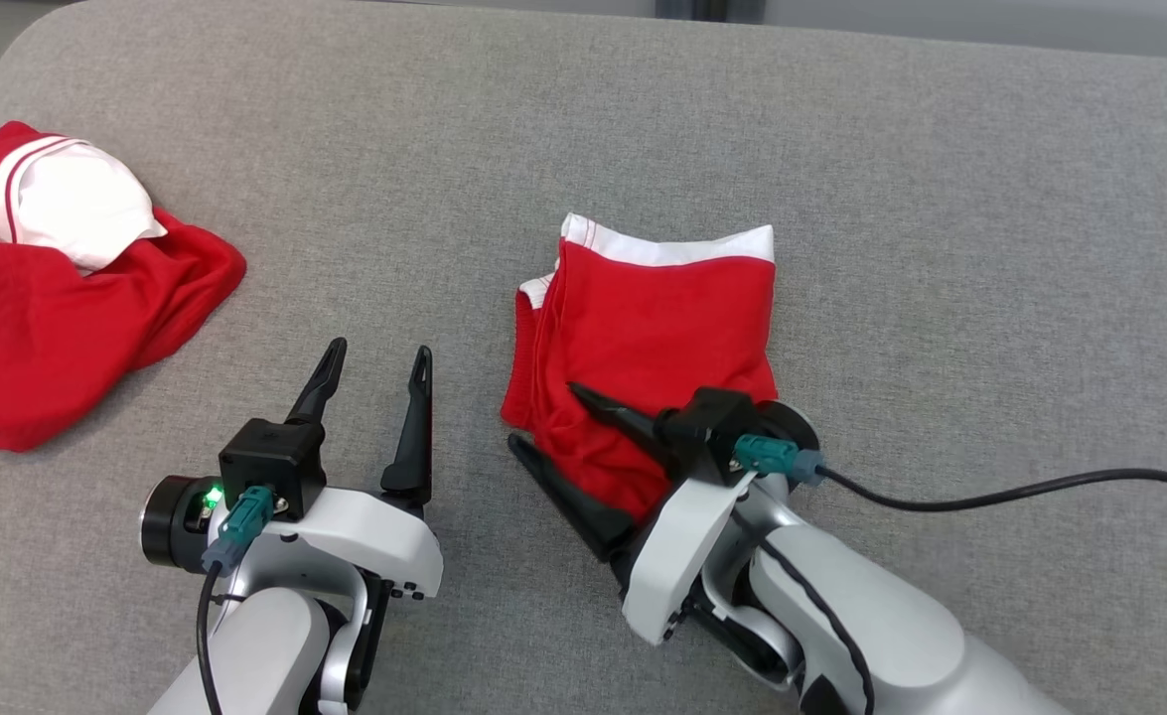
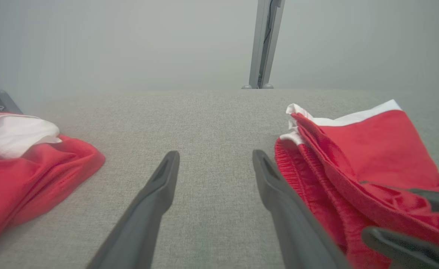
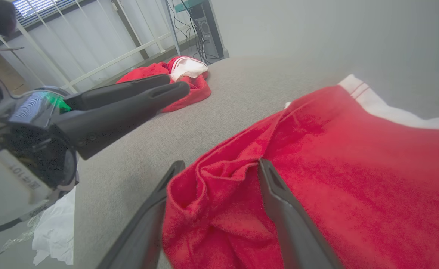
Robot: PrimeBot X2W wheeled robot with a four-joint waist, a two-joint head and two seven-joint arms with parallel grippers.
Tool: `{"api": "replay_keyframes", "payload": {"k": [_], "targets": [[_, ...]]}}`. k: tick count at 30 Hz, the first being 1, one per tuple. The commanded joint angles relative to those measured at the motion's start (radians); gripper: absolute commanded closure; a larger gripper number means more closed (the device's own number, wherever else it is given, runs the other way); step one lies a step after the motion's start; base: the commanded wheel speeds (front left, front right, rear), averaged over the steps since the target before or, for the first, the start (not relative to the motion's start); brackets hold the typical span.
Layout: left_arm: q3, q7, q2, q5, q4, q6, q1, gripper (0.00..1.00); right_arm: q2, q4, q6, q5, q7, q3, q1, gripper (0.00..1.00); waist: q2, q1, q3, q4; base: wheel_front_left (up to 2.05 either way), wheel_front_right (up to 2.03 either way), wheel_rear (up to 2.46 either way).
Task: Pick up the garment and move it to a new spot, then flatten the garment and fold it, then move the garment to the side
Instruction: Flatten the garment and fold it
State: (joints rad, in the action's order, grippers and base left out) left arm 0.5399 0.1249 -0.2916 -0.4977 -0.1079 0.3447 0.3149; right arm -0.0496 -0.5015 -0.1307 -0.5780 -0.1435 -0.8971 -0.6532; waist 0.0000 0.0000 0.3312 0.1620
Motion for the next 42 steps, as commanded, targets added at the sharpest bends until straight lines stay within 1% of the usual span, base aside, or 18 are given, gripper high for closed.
{"api": "replay_keyframes", "payload": {"k": [1,7,11,14,17,22,26,30,33,34,38,42], "targets": [[0.000,0.007,-0.002,-0.004,-0.002,0.004,0.015,0.00,-0.003,0.010,0.000,-0.005,-0.011,-0.014,0.001,0.00,0.0000,0.0000,-0.002,-0.003,0.00,0.00,0.00],[-0.002,0.011,-0.001,-0.008,-0.007,0.009,0.008,0.00,-0.004,0.057,0.000,-0.001,-0.034,-0.033,0.045,0.00,0.0000,0.0000,-0.013,-0.021,0.00,0.00,0.00],[-0.006,0.009,-0.008,-0.014,-0.010,0.016,-0.006,0.00,-0.009,0.134,0.000,0.004,-0.067,0.014,0.090,0.00,0.0000,0.0000,-0.027,-0.039,0.00,0.00,0.00],[-0.010,0.003,-0.019,-0.015,-0.006,0.022,-0.017,0.00,-0.029,0.215,0.000,0.014,-0.084,0.092,0.142,0.00,0.0000,0.0000,-0.041,-0.057,0.00,0.00,0.00],[-0.016,-0.001,-0.035,-0.012,0.001,0.029,-0.021,0.00,-0.049,0.301,0.000,0.040,-0.089,0.191,0.200,0.00,0.0000,0.0000,-0.057,-0.078,0.00,0.00,0.00],[-0.026,-0.012,-0.063,-0.006,0.022,0.044,-0.034,0.00,-0.068,0.417,0.000,0.111,-0.063,0.395,0.296,0.00,0.0000,0.0000,-0.082,-0.109,0.00,0.00,0.00],[-0.030,-0.019,-0.080,0.000,0.041,0.054,-0.041,0.00,-0.066,0.469,0.000,0.179,-0.034,0.552,0.359,0.00,0.0000,0.0000,-0.104,-0.126,0.00,0.00,0.00],[-0.031,-0.027,-0.095,0.002,0.057,0.062,-0.055,0.00,-0.062,0.479,0.000,0.232,-0.002,0.676,0.424,0.00,0.0000,0.0000,-0.136,-0.133,0.00,0.00,0.00],[-0.031,-0.032,-0.104,-0.005,0.064,0.067,-0.077,0.00,-0.057,0.486,0.000,0.268,0.020,0.745,0.476,0.00,0.0000,0.0000,-0.166,-0.134,0.00,0.00,0.00],[-0.031,-0.032,-0.104,-0.005,0.064,0.067,-0.077,0.00,-0.057,0.486,0.000,0.268,0.020,0.745,0.476,0.00,0.0000,0.0000,-0.166,-0.134,0.00,0.00,0.00],[-0.034,-0.039,-0.123,-0.009,0.083,0.079,-0.109,0.00,-0.055,0.498,0.000,0.305,0.051,0.814,0.540,0.00,0.0000,0.0000,-0.199,-0.133,0.00,0.00,0.00],[-0.030,-0.039,-0.135,-0.010,0.105,0.079,-0.136,0.00,-0.048,0.517,0.000,0.321,0.074,0.857,0.590,0.00,0.0000,0.0000,-0.224,-0.129,0.00,0.00,0.00]]}}
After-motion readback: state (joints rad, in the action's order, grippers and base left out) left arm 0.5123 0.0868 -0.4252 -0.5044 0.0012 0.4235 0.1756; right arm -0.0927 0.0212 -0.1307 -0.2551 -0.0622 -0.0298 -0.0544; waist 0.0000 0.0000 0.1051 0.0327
